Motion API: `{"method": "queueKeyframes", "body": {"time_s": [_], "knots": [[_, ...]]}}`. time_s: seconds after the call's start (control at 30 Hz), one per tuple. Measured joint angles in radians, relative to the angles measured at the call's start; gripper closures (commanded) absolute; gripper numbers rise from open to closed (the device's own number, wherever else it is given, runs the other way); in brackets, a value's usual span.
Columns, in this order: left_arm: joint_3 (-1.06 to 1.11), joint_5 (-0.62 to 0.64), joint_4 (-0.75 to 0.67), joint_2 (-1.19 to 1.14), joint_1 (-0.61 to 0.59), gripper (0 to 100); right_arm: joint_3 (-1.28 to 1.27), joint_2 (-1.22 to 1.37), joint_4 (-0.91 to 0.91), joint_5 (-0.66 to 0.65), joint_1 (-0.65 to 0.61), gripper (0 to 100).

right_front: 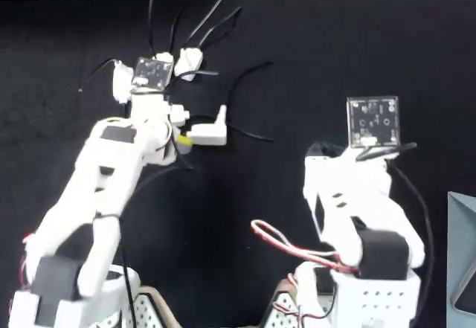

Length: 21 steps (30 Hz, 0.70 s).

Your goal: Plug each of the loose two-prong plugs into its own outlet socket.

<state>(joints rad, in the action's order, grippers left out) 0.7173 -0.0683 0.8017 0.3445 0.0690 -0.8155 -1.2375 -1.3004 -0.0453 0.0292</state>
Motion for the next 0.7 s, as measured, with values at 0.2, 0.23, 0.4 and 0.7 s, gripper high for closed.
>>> {"method": "queueKeyframes", "body": {"time_s": [0.2,0.23,0.4,0.7], "knots": [[0.077,0.005,0.107,0.319,-0.002,83,-0.061,0.008,0.034,0.0,-0.051,98.1],[0.107,0.005,0.112,0.382,-0.002,87,-0.071,0.006,0.034,0.0,-0.057,98.0],[0.258,0.005,0.112,0.68,-0.009,96,-0.138,0.006,0.04,0.0,-0.064,98.3],[0.551,0.005,0.104,1.073,-0.092,96,-0.259,0.003,0.04,0.061,-0.064,98.5]]}}
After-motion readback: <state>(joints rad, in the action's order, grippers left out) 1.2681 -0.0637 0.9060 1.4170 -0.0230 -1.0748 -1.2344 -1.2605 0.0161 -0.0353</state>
